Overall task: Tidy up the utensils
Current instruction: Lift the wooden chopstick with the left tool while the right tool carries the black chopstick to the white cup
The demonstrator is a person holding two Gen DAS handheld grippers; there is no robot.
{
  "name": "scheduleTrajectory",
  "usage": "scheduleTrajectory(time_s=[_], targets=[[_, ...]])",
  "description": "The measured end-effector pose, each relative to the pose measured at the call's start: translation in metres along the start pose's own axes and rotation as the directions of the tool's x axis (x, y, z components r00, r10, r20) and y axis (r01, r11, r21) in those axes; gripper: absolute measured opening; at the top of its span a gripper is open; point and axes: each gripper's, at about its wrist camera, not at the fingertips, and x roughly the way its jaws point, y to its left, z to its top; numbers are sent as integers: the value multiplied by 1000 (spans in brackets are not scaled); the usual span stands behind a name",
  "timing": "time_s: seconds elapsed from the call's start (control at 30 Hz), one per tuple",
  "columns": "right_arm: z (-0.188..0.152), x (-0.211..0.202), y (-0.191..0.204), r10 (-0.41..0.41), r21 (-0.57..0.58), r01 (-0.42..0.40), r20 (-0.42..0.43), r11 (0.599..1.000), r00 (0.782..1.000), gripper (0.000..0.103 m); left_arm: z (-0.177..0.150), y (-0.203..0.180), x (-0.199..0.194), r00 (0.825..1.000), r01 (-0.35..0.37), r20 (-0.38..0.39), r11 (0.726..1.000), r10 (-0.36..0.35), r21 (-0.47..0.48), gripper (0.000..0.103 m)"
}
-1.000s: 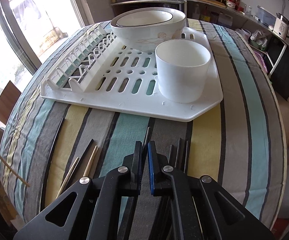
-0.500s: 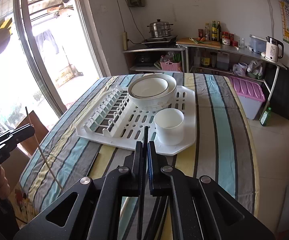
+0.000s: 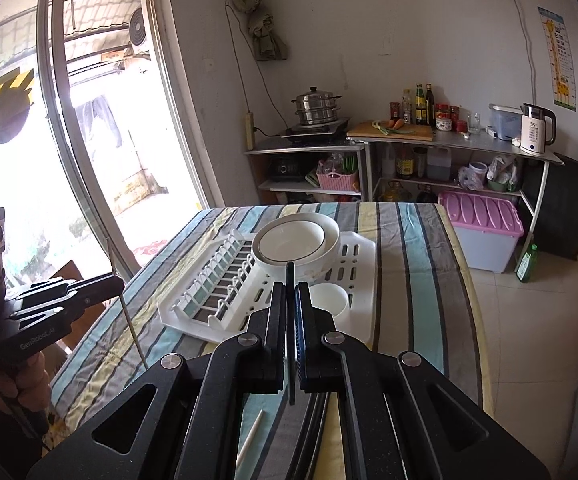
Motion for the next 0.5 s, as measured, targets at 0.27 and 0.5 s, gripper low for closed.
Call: scheduleTrajectory(time_s=[0.27, 0.5], targets=[[44, -3, -9, -14, -13, 15, 64, 1000, 998, 4, 52, -19, 40, 998, 65, 10, 998, -65, 13, 6], [69, 7, -23, -24, 4, 23, 103, 1000, 994, 4, 85, -26, 75, 993, 111, 42, 994, -111, -12, 6]])
